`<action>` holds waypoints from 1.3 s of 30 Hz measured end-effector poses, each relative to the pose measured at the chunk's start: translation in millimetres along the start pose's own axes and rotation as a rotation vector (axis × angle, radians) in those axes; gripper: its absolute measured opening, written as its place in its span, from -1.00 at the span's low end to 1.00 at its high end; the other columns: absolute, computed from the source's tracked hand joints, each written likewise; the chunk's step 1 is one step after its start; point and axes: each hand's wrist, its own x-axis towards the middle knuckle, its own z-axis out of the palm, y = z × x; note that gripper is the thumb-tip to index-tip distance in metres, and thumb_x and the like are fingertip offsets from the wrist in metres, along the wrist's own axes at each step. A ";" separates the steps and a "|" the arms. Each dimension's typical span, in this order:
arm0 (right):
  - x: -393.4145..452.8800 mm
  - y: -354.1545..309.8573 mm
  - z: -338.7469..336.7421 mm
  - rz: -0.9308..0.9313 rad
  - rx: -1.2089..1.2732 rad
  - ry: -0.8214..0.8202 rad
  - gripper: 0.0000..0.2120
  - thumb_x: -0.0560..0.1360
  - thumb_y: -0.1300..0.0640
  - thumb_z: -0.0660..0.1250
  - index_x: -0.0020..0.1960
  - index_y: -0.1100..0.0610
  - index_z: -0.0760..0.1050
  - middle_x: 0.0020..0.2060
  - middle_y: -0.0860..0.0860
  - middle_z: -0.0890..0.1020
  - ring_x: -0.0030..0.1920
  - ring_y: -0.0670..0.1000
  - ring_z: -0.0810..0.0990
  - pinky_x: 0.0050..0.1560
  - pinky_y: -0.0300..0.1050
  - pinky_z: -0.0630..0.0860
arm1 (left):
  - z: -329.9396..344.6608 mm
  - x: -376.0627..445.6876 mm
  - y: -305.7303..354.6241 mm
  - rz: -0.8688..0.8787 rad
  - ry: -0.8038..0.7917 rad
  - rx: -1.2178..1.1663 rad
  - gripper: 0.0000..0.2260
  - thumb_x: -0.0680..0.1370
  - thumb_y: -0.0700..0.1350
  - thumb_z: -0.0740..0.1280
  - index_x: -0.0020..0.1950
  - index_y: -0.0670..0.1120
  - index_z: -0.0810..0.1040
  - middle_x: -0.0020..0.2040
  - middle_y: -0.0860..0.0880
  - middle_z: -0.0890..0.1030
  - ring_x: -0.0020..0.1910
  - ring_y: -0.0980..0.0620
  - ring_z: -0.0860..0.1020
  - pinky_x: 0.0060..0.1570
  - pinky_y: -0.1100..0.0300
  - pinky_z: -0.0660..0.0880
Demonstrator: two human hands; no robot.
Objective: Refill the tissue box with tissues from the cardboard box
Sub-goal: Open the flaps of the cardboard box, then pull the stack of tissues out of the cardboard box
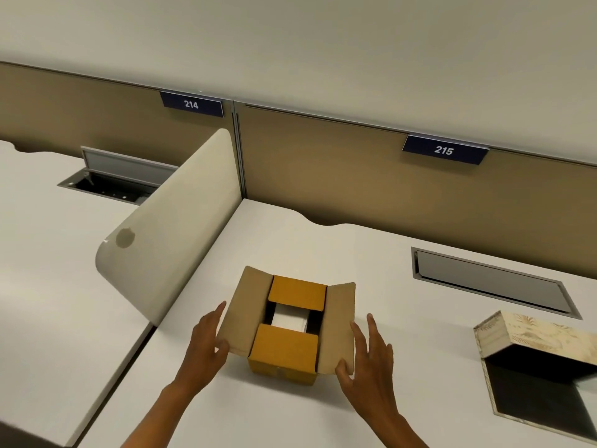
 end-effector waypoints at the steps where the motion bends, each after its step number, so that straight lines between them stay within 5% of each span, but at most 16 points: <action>1: 1.6 2.0 0.6 0.001 -0.049 -0.010 -0.29 0.38 -0.03 0.37 0.48 0.01 0.26 0.57 0.10 0.11 0.50 0.16 0.26 0.43 0.33 0.16 | 1.6 0.3 -0.7 0.025 0.013 0.092 -0.34 0.51 -0.31 0.31 0.54 0.04 0.18 0.40 -0.01 0.34 0.32 -0.06 0.34 0.18 0.09 0.43; 4: 8.6 4.2 0.8 -0.016 -0.190 -0.100 -0.34 0.39 -0.05 0.31 0.48 -0.06 0.26 0.58 0.10 0.06 0.56 0.17 0.09 0.47 0.34 0.03 | 7.6 5.1 5.0 0.046 0.003 0.342 -0.37 0.43 -0.33 0.38 0.46 -0.01 0.34 0.36 -0.15 0.37 0.25 -0.16 0.38 0.18 -0.06 0.44; 10: 25.7 -2.9 1.2 -0.161 -0.159 -0.254 -0.44 0.48 0.10 0.16 0.48 -0.07 0.24 0.59 0.03 -0.12 0.58 0.09 -0.21 0.53 0.15 -0.27 | 22.2 20.4 25.1 0.133 -0.185 0.456 -0.46 0.46 -0.25 0.40 0.41 0.03 0.40 0.24 -0.12 0.44 0.14 -0.09 0.44 0.12 0.12 0.49; 14: 32.2 -14.6 3.1 -0.209 -0.100 -0.311 -0.47 0.53 0.16 0.15 0.49 -0.01 0.25 0.59 0.04 -0.15 0.57 0.08 -0.24 0.56 0.04 -0.22 | 31.4 31.5 34.2 0.170 -0.250 0.443 -0.59 0.57 -0.13 0.28 0.42 0.06 0.40 0.14 -0.08 0.43 0.08 -0.04 0.42 0.06 0.20 0.48; 18: 38.3 -24.4 4.5 -0.206 -0.033 -0.327 -0.60 0.60 0.10 0.09 0.43 -0.01 0.36 0.59 0.04 -0.07 0.58 0.07 -0.20 0.55 0.07 -0.21 | 30.5 41.8 44.5 0.129 -0.304 0.335 -0.71 0.60 -0.22 0.20 0.27 -0.01 0.54 0.12 -0.08 0.42 0.06 -0.02 0.42 0.10 0.19 0.48; 24: 42.5 -33.0 -11.1 -0.121 0.397 -0.324 -0.72 0.62 -0.05 0.15 0.03 0.00 0.61 0.54 -0.12 0.18 0.57 -0.06 -0.02 0.55 0.02 0.07 | 1.2 53.1 70.7 -0.003 -0.416 -0.058 -0.85 0.60 -0.19 0.24 -0.13 -0.08 0.55 -0.03 -0.06 0.53 0.00 -0.01 0.53 0.09 0.12 0.47; 27: 35.2 -34.0 -16.4 -0.203 0.471 -0.409 -0.71 0.58 -0.12 0.22 -0.08 -0.02 0.65 0.47 -0.28 0.23 0.54 -0.18 0.03 0.51 -0.02 0.13 | -8.2 51.8 72.8 -0.005 -0.560 -0.054 -0.86 0.54 -0.13 0.37 -0.07 -0.21 0.58 -0.02 -0.01 0.57 -0.02 0.08 0.55 0.06 0.18 0.49; 32: 24.4 -37.5 -10.7 -0.318 0.272 -0.506 -0.79 0.48 -0.14 0.36 -0.12 -0.01 0.62 0.50 -0.25 0.22 0.53 -0.17 0.02 0.49 -0.02 0.13 | 5.3 39.9 68.4 0.123 -0.752 0.341 -0.58 0.37 0.08 0.50 0.18 0.15 0.48 0.37 0.07 0.38 0.37 0.01 0.32 0.39 0.07 0.34; 35: 18.2 -37.9 -2.2 -0.357 0.164 -0.514 -0.78 0.44 -0.13 0.39 -0.03 -0.02 0.57 0.53 -0.20 0.18 0.55 -0.06 0.04 0.49 0.03 0.17 | 20.1 32.7 61.8 0.114 -0.726 0.479 -0.34 0.34 0.16 0.51 0.38 0.20 0.32 0.55 0.05 0.15 0.53 -0.06 0.09 0.50 -0.09 0.12; 39: 15.9 -40.5 7.4 -0.372 0.124 -0.522 -0.73 0.43 -0.10 0.41 0.09 -0.08 0.50 0.54 -0.17 0.15 0.55 -0.01 0.06 0.49 0.02 0.21 | 29.2 28.4 58.5 0.109 -0.682 0.557 -0.21 0.34 0.16 0.52 0.47 0.20 0.19 0.57 0.04 0.11 0.55 -0.08 0.05 0.51 -0.10 0.06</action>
